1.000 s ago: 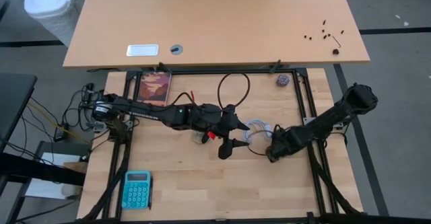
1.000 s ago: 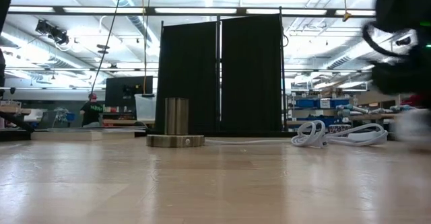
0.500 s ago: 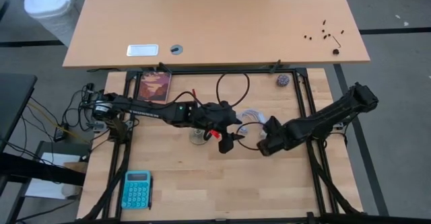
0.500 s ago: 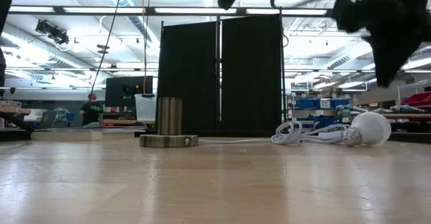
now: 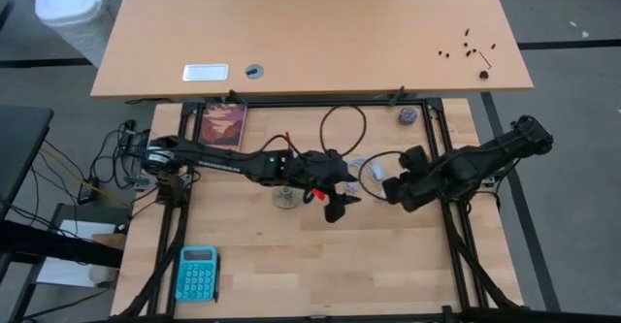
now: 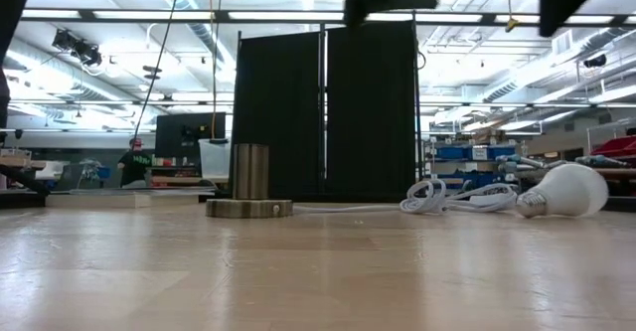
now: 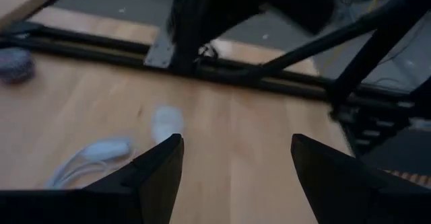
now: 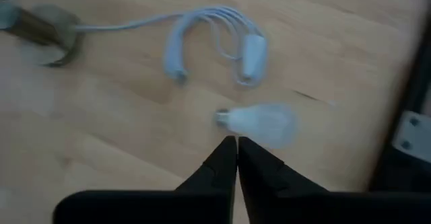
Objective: Screw lightbulb
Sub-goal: Insert the lightbulb into the desk lamp
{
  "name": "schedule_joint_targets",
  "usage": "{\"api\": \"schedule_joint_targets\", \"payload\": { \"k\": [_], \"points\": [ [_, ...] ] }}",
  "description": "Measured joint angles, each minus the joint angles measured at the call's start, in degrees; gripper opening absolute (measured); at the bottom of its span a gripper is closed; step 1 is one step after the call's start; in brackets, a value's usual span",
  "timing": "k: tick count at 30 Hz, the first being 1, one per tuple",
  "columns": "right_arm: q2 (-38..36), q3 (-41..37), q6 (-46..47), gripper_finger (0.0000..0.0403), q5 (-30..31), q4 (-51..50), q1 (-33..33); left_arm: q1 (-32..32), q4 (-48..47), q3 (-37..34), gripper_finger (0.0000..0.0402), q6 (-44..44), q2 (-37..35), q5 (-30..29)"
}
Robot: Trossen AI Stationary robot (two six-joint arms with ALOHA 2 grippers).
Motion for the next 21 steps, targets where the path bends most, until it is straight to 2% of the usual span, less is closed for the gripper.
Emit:
{"api": "schedule_joint_targets", "payload": {
  "k": [4, 7, 10, 13, 18, 21],
  "points": [
    [-2.03, -3.15, 1.19, 0.0062, -3.53, -0.25, 2.25, -0.15, 1.88, -0.17, 0.0277, -1.08, 3.15, 1.11],
    [-3.38, -7.28, 5.75, 0.0083, -6.11, 0.79, 3.95, -0.58, 3.77, -0.18, 0.0277, -0.62, 4.73, 1.11],
    [-4.16, -12.73, 10.05, 0.0093, -11.49, 3.93, 5.26, -0.73, 1.83, -0.12, 0.0277, -0.94, 5.43, 1.32],
    [-4.9, -18.41, 12.39, 0.0092, -15.53, 12.26, 6.77, -0.97, -0.1, -0.14, 0.0274, 0.45, 5.58, 1.14],
    [-4.75, -27.34, 15.68, 0.0082, -19.25, 27.19, 7.99, -1.81, -1.54, -0.22, 0.0267, 6.61, 5.6, 1.7],
    [-4.66, -31.61, 17.97, 0.0077, -19.94, 34.47, 8.08, -1.9, -1.82, -0.5, 0.0266, 6.73, 6.18, 2.14]
  ]
}}
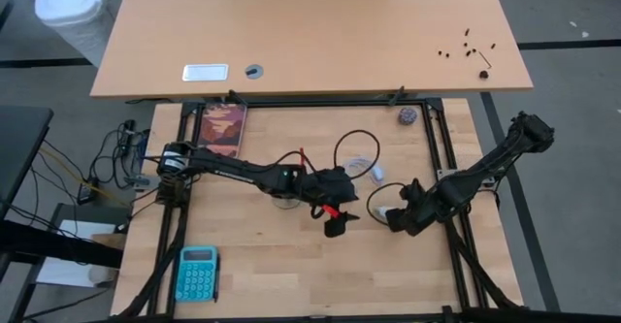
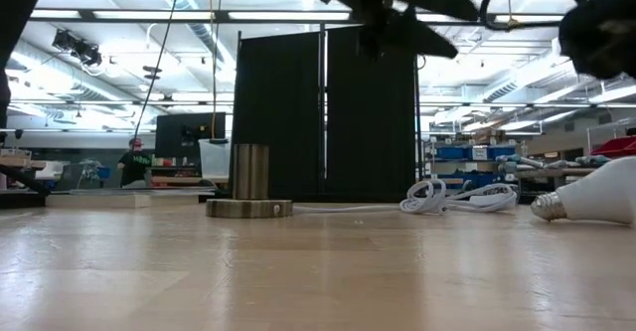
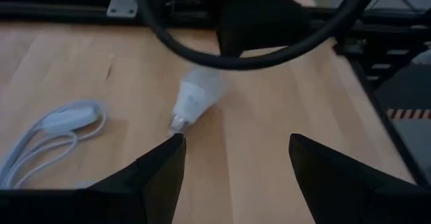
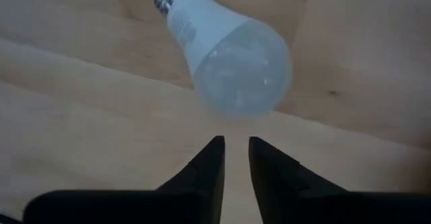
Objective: Screw lightbulb
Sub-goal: Insert the lightbulb into the desk lamp
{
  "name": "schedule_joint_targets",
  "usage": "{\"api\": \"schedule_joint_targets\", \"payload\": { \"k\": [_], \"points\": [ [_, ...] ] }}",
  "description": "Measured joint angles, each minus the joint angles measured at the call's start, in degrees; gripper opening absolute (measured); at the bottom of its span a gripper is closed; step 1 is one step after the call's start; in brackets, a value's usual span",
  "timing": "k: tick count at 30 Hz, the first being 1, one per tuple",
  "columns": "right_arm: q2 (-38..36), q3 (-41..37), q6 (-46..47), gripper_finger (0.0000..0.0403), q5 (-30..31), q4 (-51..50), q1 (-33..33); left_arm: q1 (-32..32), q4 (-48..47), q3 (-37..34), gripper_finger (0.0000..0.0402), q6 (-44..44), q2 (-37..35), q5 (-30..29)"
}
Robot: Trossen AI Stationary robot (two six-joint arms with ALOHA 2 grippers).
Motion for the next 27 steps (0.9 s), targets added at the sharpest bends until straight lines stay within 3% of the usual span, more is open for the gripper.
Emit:
{"api": "schedule_joint_targets", "payload": {
  "k": [7, 11, 16, 20, 27],
  "points": [
    [0.0, -4.96, -2.81, 0.0075, 1.99, 10.35, -0.61, -0.57, 1.02, -0.17, 0.0266, 3.82, 1.7, 0.51],
    [0.03, -5.2, -9.0, 0.0074, 5.95, 14.39, -2.51, -0.55, 1.22, -0.17, 0.0266, 4.66, 2.18, 0.56],
    [-0.32, -3.18, -13.18, 0.0074, 6.01, 14.43, -4.0, -0.5, 2.16, -0.16, 0.0266, 4.49, 2.45, 0.31],
    [-0.87, -0.94, -12.33, 0.0074, 5.93, 9.11, -3.22, -0.57, 2.62, -0.15, 0.0266, 5.85, 2.76, 0.33],
    [-0.9, 0.23, -1.37, 0.0074, 5.79, -5.34, -0.94, -0.55, 4.55, -0.17, 0.0266, 5.5, 4.62, -0.61]
  ]
}}
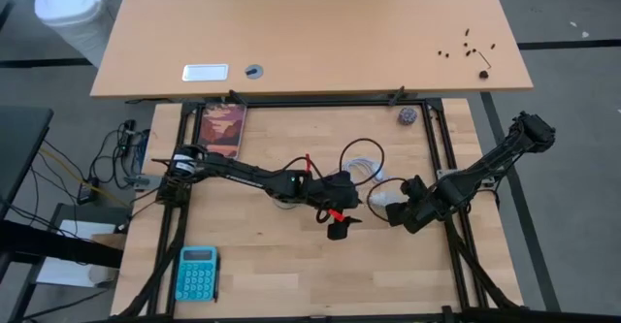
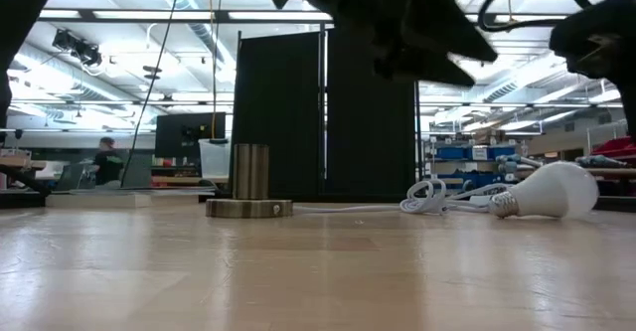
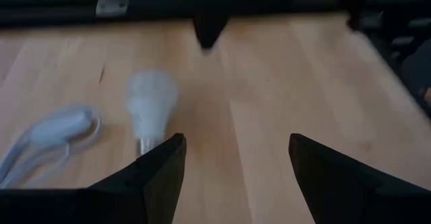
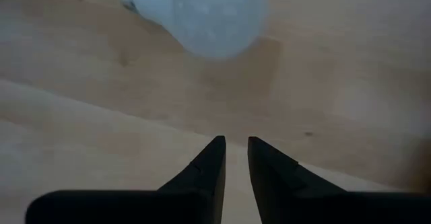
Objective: Screw lightbulb
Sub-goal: Insert the lightbulb into the desk lamp
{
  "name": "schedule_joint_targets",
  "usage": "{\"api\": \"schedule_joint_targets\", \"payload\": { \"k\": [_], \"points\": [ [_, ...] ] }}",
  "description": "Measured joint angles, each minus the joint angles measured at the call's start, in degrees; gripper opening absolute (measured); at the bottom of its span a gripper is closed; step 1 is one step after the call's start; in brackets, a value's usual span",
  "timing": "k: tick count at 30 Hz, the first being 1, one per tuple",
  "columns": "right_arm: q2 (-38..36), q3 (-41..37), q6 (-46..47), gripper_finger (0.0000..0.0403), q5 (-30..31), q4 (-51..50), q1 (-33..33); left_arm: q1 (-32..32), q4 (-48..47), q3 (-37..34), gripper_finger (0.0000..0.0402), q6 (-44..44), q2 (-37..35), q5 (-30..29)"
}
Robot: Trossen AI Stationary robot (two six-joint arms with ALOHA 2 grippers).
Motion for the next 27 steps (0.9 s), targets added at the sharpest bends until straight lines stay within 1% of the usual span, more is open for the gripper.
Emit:
{"api": "schedule_joint_targets", "payload": {
  "k": [1, 3, 6, 8, 11, 14, 18, 20, 24, 27],
  "points": [
    [0.0, -0.02, 0.03, 0.0074, 0.12, -0.44, -0.21, 0.0, 0.02, 0.0, 0.0266, -0.29, 0.08, -0.9],
    [0.0, -0.6, 0.96, 0.0074, 1.02, -1.37, -1.66, -0.03, 0.63, 0.02, 0.0266, -1.18, 0.26, -4.75],
    [0.02, -2.2, 5.23, 0.0074, 4.22, -3.27, -4.43, -0.02, -0.34, 0.02, 0.0266, -3.56, 0.39, -9.03],
    [0.02, -3.25, 6.37, 0.0073, 6.81, -2.52, -6.47, 0.19, -0.38, 0.02, 0.0266, -6.36, 0.44, -9.2],
    [0.02, -4.82, 4.77, 0.007, 10.51, -0.19, -10.22, 0.37, -0.47, 0.02, 0.0266, -9.65, 0.44, -9.16],
    [0.07, -6.34, 1.82, 0.0064, 11.92, 1.45, -14.53, 0.36, -0.69, 0.02, 0.0266, -10.43, 0.44, -9.12],
    [0.04, -9.06, 1.52, 0.0051, 12.14, 3.48, -18.63, 0.22, -0.76, 0.02, 0.0266, -10.45, 0.44, -8.75],
    [0.04, -10.32, -0.69, 0.0044, 11.8, 7.88, -19.78, 0.22, -0.82, 0.02, 0.0266, -10.52, 0.44, -7.69],
    [0.15, -13.12, -7.43, 0.0035, 8.7, 21.99, -20.88, 0.11, -1.2, 0.02, 0.0266, -10.52, 0.43, -6.55],
    [0.66, -13.4, -7.64, 0.0033, 8.69, 26.69, -20.97, -0.02, -1.77, 0.02, 0.0266, -9.84, 0.39, -4.49]
  ]
}}
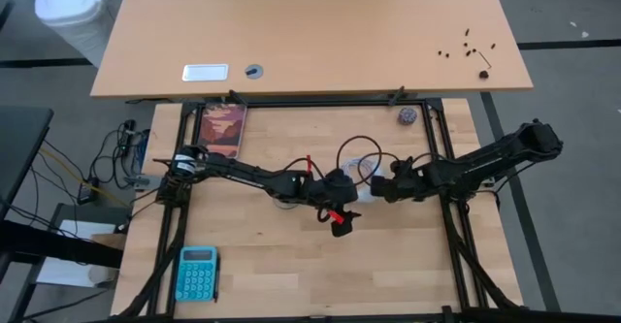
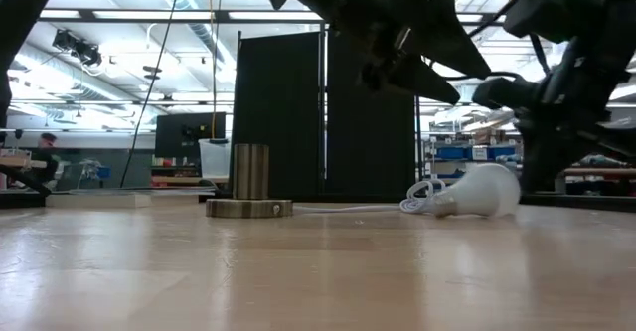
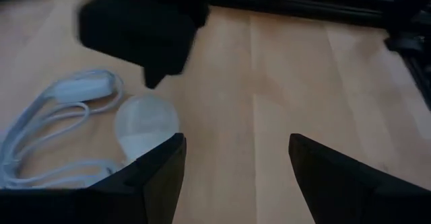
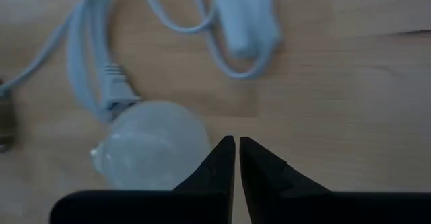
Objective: Screw lightbulb
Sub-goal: Insert the lightbulb into the desk lamp
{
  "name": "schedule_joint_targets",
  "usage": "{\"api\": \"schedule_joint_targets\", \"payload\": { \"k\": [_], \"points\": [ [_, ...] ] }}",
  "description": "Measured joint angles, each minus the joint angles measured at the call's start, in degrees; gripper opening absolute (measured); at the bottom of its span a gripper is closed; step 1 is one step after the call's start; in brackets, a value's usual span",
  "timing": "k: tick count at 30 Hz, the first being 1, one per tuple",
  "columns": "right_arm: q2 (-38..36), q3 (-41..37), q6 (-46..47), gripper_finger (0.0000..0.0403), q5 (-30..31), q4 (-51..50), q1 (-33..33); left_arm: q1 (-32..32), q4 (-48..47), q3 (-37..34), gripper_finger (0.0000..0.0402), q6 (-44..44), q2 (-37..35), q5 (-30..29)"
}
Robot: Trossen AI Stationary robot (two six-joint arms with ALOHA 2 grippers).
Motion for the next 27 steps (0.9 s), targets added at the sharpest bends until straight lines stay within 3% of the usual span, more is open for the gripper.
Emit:
{"api": "schedule_joint_targets", "payload": {
  "k": [7, 18, 24, 27],
  "points": [
    [0.21, 0.0, -6.78, 0.0032, 0.1, 7.61, -0.72, -0.08, -7.82, 0.0, 0.0266, -0.28, 0.01, 0.23],
    [3.78, 0.0, -14.32, 0.0032, -2.58, 21.35, -2.23, -0.61, -7.8, 0.02, 0.0266, -0.65, 1.77, 2.8],
    [2.72, 0.17, -13.37, 0.0032, -0.58, 21.43, -1.32, -0.82, -8.27, 0.04, 0.0266, -0.63, 1.88, 2.81],
    [0.79, 1.7, -13.13, 0.0032, -2.42, 16.64, -0.26, -0.87, -8.28, 0.04, 0.0266, -0.68, 1.88, 2.8]
  ]
}}
